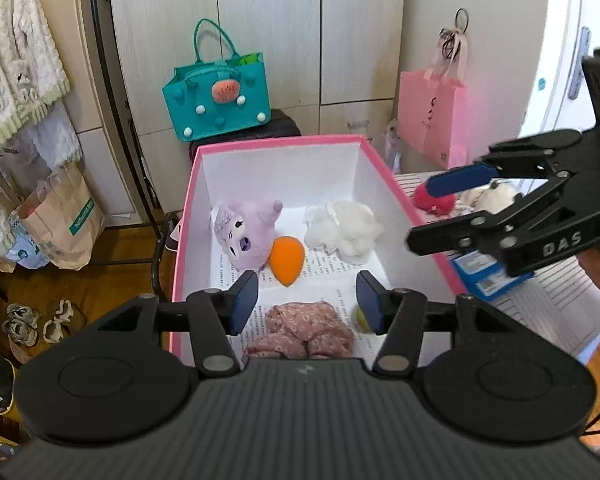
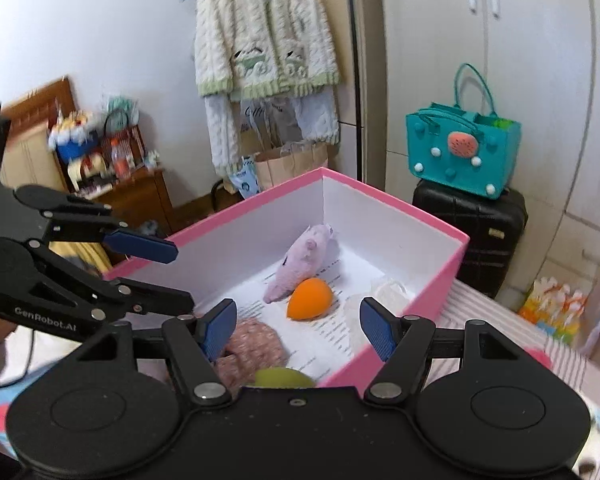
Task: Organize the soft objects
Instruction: 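Open the left tool over the box while the right tool releases the green sponge, then withdraw both tools from the box toward the blue wipe pack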
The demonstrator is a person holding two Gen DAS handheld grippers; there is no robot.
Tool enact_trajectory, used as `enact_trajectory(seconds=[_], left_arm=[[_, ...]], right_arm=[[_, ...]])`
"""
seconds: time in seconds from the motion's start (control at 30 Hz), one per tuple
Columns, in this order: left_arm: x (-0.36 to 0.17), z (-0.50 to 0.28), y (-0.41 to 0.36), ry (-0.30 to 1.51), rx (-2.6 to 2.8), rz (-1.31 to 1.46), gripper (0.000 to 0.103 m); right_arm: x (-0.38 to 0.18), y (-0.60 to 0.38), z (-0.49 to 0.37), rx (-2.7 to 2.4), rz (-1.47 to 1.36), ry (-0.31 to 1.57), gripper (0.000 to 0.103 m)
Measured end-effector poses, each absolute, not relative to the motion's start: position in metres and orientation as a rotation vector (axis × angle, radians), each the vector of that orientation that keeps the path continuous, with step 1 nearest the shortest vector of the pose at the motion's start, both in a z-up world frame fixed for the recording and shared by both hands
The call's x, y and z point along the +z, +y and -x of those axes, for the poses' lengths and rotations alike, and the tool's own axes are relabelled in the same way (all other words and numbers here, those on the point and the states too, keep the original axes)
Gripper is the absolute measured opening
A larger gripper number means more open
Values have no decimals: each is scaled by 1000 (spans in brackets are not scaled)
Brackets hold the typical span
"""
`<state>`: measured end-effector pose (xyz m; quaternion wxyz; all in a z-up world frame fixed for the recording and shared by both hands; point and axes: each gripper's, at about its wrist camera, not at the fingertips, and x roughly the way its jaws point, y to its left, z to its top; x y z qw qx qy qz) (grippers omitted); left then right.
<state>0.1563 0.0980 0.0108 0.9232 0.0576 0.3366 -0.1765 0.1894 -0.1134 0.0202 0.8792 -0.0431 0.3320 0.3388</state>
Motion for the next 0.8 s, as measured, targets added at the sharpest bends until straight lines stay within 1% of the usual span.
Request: enact_trajectory(seconds=[0.37, 0.43, 0.5, 0.53, 0.67, 0.8], left_arm=[[52, -99, 88, 704, -481, -106, 65], [56, -89, 82, 702, -503, -115, 70], [57, -80, 75, 702, -534, -125, 75], [55, -75, 70, 707, -558, -136, 76], [45, -61, 50, 735, -630, -182, 77], [35, -51, 25, 754, -706, -241, 84]], right_arm=[[52, -162, -117, 675, -7, 707, 74], [56, -175, -100, 705, -37, 682, 75], [56, -188, -84, 726, -82, 662, 79], [55, -193, -77, 718, -92, 659, 79], [46, -211, -47, 657, -72, 646, 79], [37, -227, -26, 602, -59, 638, 81]])
